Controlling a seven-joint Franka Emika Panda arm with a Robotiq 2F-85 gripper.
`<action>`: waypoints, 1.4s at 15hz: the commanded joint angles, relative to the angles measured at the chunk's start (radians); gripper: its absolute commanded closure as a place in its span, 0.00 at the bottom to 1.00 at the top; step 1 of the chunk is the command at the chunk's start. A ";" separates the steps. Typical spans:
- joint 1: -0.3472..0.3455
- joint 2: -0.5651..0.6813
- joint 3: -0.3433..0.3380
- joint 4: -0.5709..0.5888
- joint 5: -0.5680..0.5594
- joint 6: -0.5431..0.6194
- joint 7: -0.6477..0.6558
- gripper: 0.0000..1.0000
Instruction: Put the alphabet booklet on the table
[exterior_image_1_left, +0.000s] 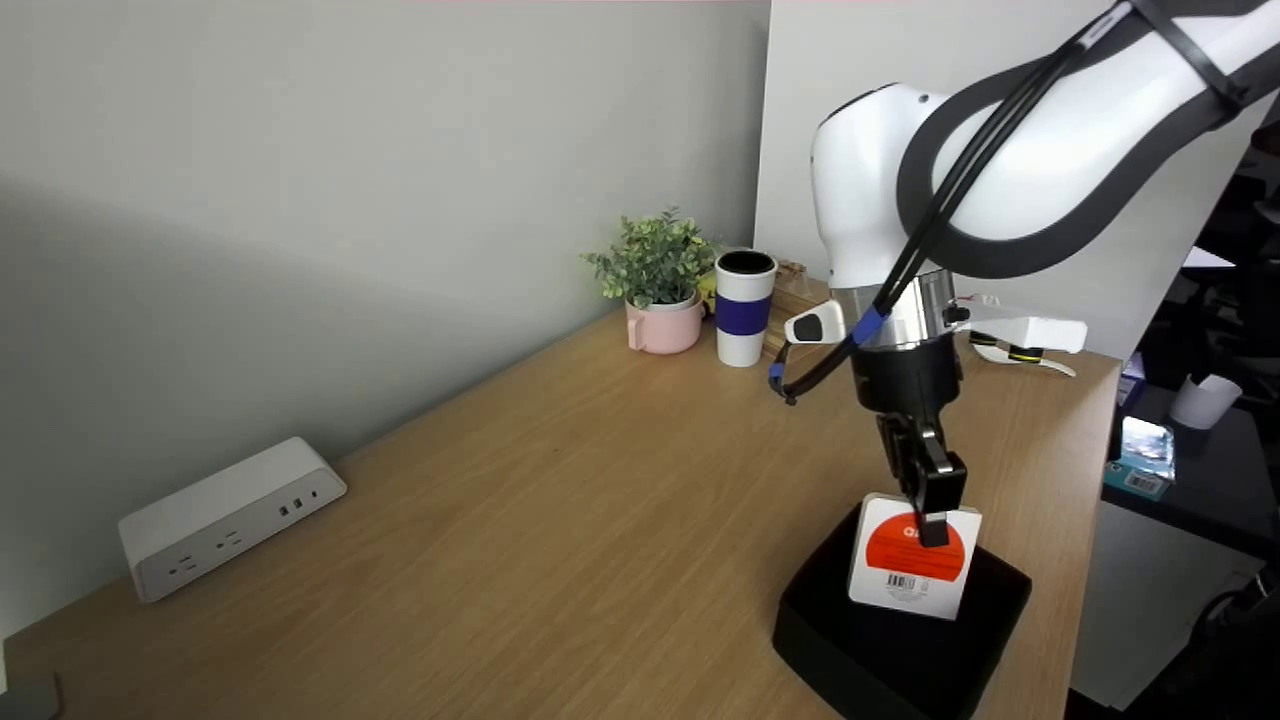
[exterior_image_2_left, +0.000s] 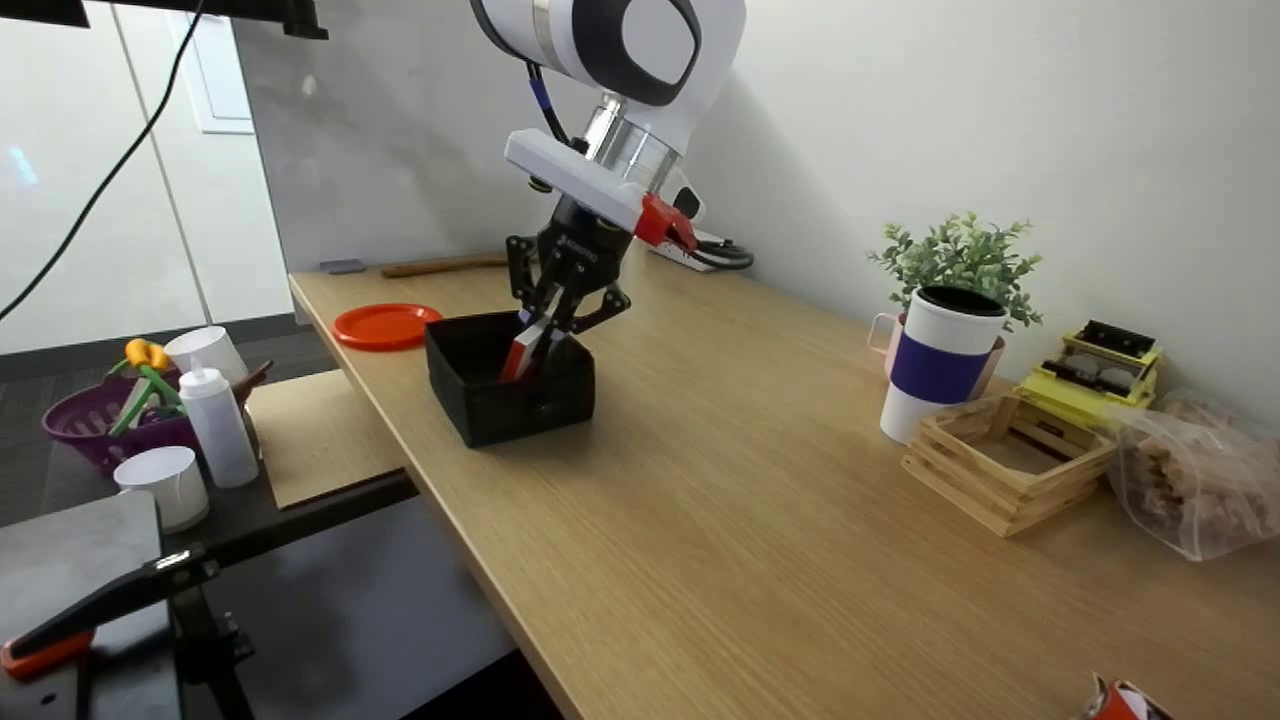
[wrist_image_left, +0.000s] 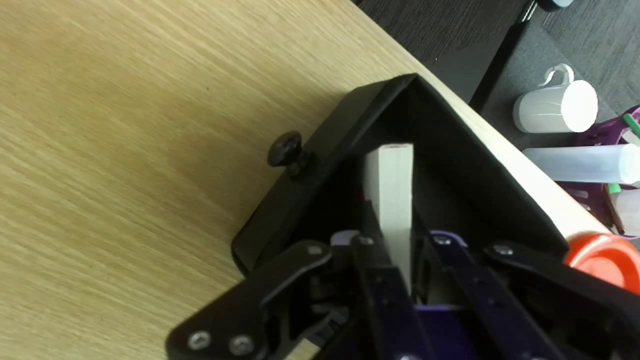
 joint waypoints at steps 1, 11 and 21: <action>-0.019 -0.034 0.030 -0.032 0.053 0.030 -0.013 0.96; 0.022 -0.210 0.048 -0.196 0.104 0.194 0.110 0.96; 0.067 -0.417 0.036 -0.376 0.210 0.245 0.309 0.96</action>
